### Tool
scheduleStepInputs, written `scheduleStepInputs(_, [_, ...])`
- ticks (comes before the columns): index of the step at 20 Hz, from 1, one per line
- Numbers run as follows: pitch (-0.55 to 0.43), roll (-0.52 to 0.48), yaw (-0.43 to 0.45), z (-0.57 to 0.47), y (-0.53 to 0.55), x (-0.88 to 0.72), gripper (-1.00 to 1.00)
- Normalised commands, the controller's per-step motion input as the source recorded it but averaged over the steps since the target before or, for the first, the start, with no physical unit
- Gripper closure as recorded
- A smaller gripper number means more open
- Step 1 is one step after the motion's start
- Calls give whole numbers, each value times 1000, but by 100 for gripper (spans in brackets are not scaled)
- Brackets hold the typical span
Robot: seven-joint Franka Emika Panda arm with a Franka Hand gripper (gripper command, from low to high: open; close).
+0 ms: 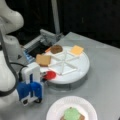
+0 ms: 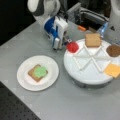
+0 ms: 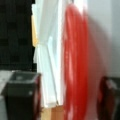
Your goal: Ingredient selection for cheeseburger or sandwich
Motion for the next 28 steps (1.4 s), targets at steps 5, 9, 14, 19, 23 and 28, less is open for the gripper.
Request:
scheduleStepInputs(5, [-185,90,-71,-5,35,44,100])
scheduleStepInputs(9, [-173,77,-62,11,41,65,100])
scheduleStepInputs(14, [-129,62,-38,68,14,77,100])
scheduleStepInputs(19, [-33,26,12,187,-53,84,100])
scheduleStepInputs(23, [72,-8,93,314,-131,85,100])
scheduleStepInputs(28, [166,-82,180,374,-158,139,100])
